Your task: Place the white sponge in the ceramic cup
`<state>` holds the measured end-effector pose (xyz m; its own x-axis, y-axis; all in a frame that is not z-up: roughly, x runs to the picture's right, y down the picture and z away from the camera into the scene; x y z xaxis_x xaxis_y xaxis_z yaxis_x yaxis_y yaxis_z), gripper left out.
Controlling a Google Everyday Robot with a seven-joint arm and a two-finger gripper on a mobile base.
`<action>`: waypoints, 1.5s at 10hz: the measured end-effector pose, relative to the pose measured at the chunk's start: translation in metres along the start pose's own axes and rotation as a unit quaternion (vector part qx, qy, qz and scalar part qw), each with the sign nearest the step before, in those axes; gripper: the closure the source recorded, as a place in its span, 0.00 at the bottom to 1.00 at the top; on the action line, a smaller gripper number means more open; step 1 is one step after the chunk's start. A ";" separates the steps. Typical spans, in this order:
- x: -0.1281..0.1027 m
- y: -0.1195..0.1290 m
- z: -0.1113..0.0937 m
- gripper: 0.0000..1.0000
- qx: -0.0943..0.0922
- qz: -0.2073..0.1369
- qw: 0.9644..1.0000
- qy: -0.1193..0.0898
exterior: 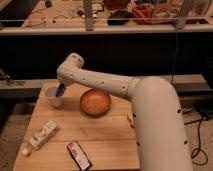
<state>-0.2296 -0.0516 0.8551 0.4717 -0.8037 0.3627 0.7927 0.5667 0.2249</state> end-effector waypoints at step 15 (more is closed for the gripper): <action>0.001 -0.015 0.001 0.48 0.043 -0.003 0.999 0.017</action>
<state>-0.2417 -0.0609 0.8525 0.4818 -0.8115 0.3308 0.7598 0.5749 0.3036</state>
